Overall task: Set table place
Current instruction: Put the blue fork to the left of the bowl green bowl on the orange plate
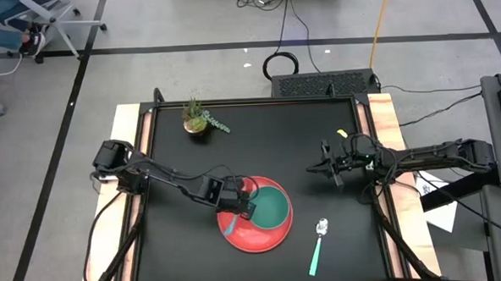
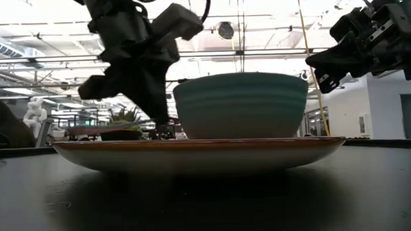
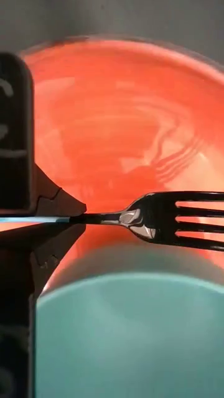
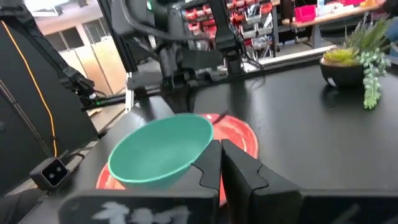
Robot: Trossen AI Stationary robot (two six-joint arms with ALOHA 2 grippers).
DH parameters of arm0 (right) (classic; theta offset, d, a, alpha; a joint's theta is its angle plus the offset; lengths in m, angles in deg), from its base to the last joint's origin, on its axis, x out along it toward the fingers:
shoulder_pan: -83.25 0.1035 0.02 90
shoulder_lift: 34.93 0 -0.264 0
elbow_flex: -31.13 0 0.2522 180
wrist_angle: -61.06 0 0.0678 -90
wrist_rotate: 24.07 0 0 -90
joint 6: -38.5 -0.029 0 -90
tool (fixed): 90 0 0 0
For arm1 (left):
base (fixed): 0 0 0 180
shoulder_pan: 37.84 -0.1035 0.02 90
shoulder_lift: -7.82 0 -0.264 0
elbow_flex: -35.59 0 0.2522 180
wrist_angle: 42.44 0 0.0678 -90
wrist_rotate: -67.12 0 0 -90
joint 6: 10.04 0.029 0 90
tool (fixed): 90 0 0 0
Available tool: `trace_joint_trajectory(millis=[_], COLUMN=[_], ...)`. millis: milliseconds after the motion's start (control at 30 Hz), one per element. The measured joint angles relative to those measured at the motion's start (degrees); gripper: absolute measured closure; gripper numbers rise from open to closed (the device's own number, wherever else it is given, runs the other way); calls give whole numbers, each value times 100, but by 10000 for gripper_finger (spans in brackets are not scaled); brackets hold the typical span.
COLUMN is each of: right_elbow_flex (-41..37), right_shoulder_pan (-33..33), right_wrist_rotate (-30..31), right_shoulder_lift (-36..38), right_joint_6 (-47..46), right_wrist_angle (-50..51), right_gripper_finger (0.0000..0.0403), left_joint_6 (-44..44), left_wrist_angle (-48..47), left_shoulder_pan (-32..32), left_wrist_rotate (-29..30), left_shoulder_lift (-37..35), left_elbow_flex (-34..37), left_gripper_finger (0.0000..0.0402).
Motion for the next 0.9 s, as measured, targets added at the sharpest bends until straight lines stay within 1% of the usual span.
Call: trace_joint_trajectory(millis=[433,533,900], right_elbow_flex=[0,0,0], right_shoulder_pan=[89,144,262], right_wrist_rotate=[-1,0,1], right_shoulder_lift=[6,5,6], right_joint_6=[2,0,2], right_wrist_angle=[45,48,47], right_gripper_finger=[399,399,399], left_joint_6=[45,29,65], left_wrist_angle=[-176,-370,-398], left_shoulder_pan=[-28,-31,-52], left_wrist_rotate=[-122,-115,-20], left_shoulder_lift=[116,116,115], left_elbow_flex=[4,4,4], left_gripper_finger=[397,393,392])
